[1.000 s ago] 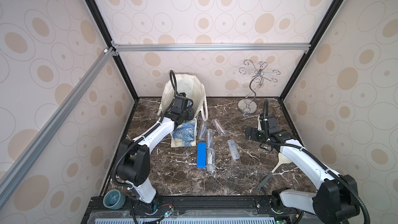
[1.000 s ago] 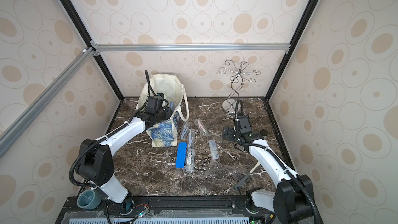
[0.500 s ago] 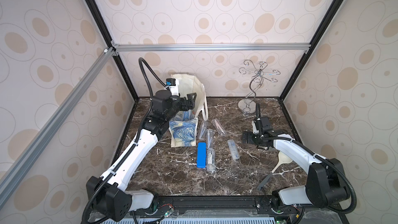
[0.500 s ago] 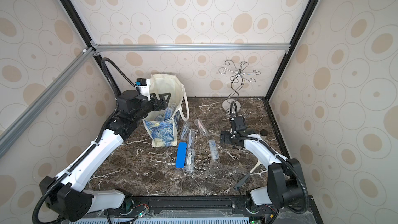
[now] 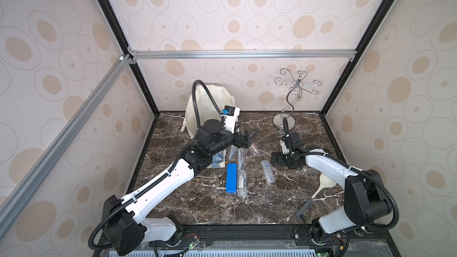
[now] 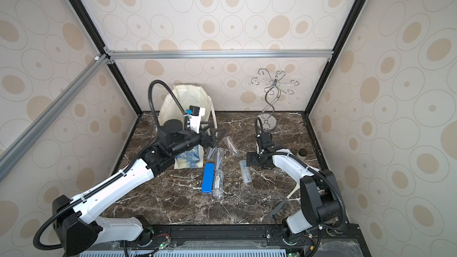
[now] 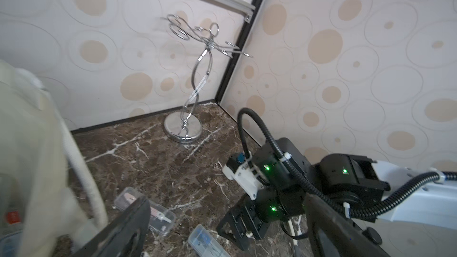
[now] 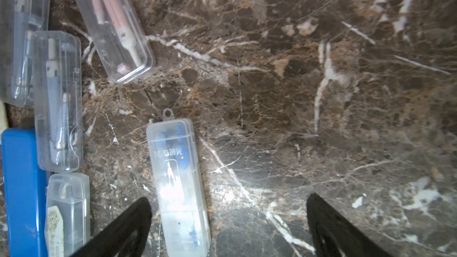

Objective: Put the compass set into the canvas bag
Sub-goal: Pick up the compass set at the center of the board.

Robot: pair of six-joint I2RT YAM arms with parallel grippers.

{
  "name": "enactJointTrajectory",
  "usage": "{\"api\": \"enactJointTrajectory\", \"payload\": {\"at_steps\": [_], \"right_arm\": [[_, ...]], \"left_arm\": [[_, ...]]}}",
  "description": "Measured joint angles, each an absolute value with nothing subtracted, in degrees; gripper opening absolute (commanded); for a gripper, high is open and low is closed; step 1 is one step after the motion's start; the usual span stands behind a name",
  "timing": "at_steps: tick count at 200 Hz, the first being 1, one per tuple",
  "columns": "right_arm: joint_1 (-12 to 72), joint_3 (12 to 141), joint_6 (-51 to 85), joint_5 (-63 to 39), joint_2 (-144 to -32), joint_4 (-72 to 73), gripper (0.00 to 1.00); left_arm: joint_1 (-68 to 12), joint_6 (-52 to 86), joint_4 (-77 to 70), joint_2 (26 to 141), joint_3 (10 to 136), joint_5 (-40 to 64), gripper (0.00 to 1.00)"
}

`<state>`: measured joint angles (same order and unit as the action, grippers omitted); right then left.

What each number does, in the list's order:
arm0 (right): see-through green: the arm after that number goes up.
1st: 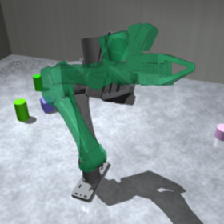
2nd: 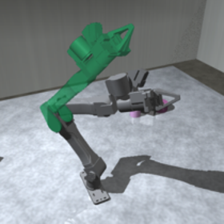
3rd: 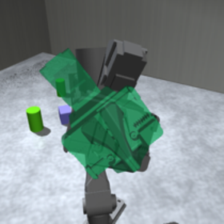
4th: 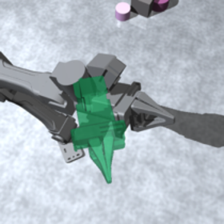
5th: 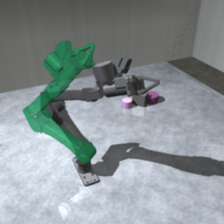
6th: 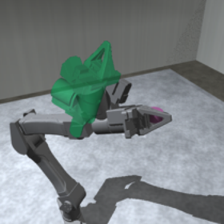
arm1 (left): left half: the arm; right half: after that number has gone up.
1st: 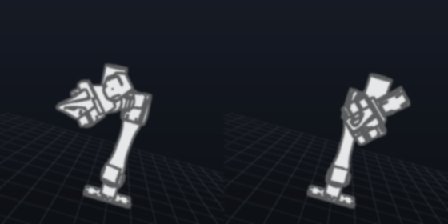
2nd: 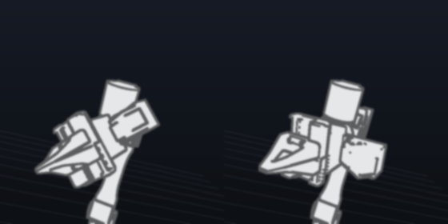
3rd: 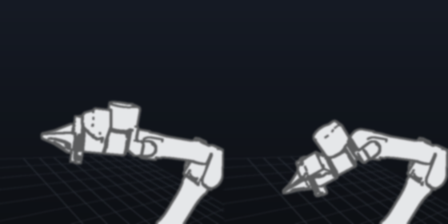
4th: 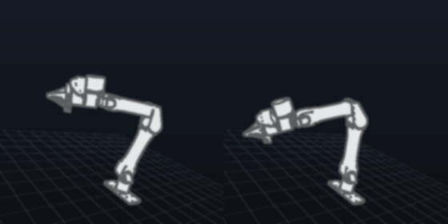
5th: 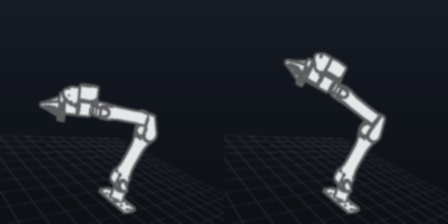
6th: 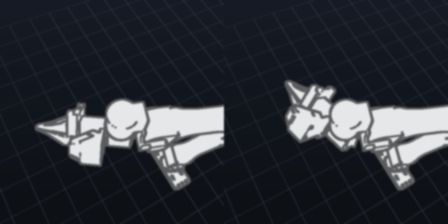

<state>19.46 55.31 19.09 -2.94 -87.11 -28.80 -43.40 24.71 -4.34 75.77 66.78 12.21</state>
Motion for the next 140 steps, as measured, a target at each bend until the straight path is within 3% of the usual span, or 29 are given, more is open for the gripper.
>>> {"api": "enactJointTrajectory", "payload": {"at_steps": [59, 140], "right_arm": [[24.12, 57.80, 18.06, -3.03, -94.17, -28.97, 0.91], [28.29, 62.89, 17.74, -1.23, -103.00, -29.41, 0.74]], "left_arm": [[-52.10, 21.41, -3.25, 83.40, 66.85, 3.42, 0.96], [-53.54, 23.31, -6.94, 83.00, 58.35, -3.20, 0.97]]}}
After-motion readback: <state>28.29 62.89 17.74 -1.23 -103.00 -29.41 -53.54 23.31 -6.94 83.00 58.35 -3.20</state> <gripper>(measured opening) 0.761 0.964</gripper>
